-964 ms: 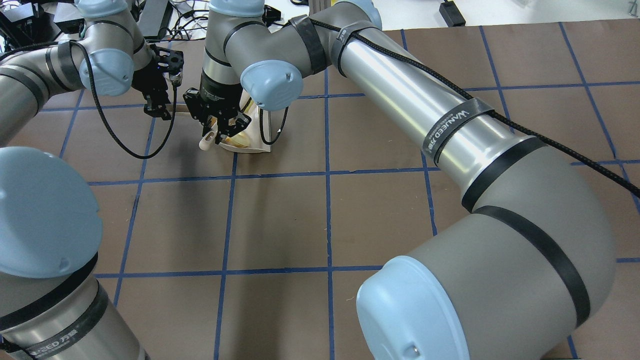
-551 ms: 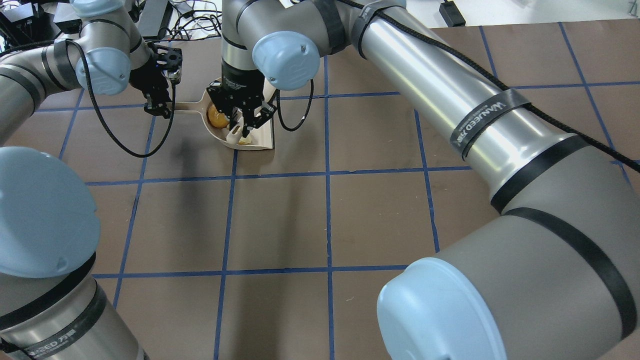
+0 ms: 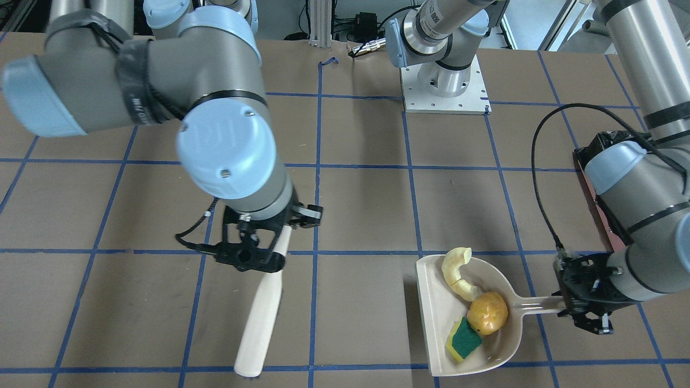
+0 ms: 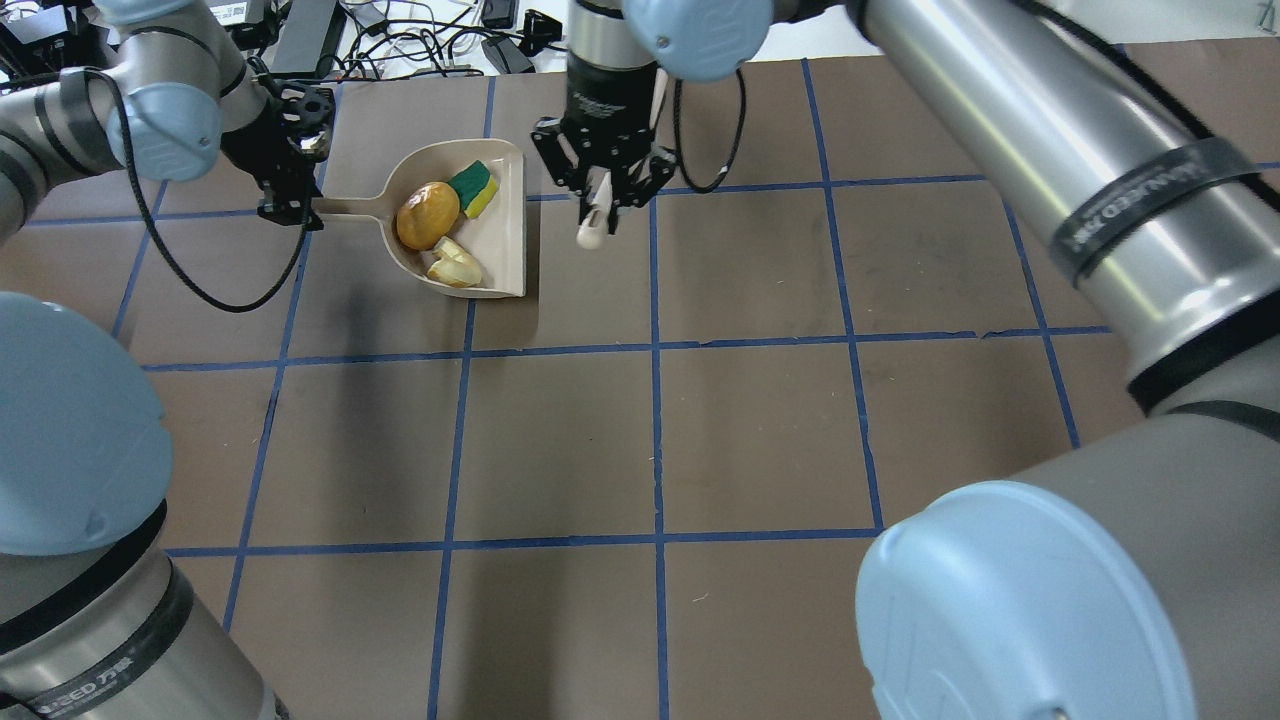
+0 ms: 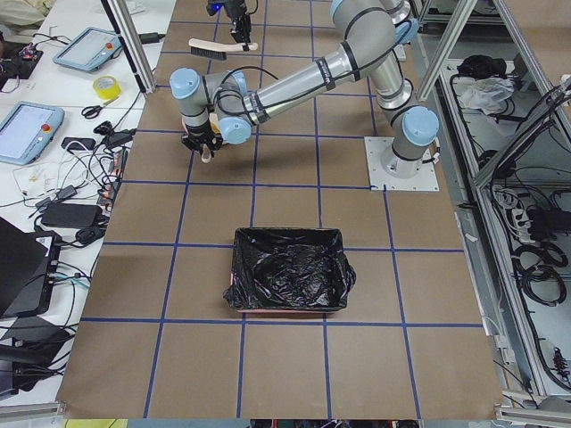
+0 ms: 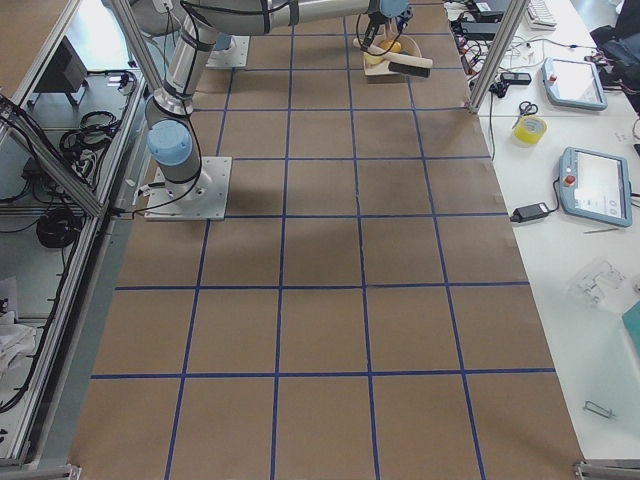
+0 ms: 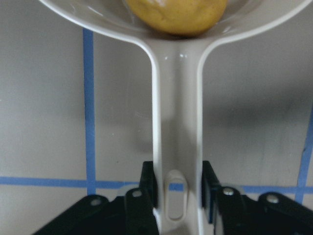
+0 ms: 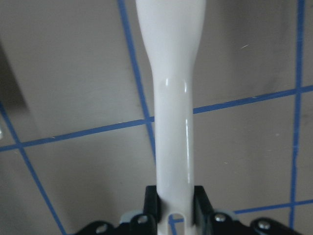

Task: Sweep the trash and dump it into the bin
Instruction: 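Carry the brush back with the right gripper while the left gripper lifts the dustpan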

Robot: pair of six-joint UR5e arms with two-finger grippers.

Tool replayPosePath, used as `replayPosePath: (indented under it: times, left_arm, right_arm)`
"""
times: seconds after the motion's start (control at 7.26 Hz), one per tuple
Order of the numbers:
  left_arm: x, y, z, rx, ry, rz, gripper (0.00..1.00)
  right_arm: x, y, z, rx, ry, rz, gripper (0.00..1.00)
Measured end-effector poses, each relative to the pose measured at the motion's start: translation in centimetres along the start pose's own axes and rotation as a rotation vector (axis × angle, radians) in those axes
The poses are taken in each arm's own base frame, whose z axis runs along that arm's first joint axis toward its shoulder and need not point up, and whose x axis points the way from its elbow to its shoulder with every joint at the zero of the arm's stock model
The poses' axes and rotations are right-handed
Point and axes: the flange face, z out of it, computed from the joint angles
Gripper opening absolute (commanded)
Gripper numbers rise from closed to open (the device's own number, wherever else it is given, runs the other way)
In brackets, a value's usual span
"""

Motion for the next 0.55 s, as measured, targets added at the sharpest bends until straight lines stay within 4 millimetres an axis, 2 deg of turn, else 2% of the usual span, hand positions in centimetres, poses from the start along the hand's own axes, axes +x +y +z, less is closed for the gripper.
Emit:
replayPosePath:
  times: [0.14,0.28,0.55]
  left_arm:
    - [0.9,4.0,-2.2,0.001,0.007,0.045,0.07]
    - [2.3,9.7,-4.4,0.01,0.02,0.082,0.05]
    - [7.0,23.7,-7.2,0.038,0.032,0.133,0.04]
  right_arm:
    - [5.3,-0.6,-0.5,-0.009,0.035,-0.043,0.0]
    - [11.1,-0.9,-0.6,-0.026,0.041,-0.081,0.0]
    - [23.5,-2.3,0.6,-0.038,0.037,-0.133,0.0]
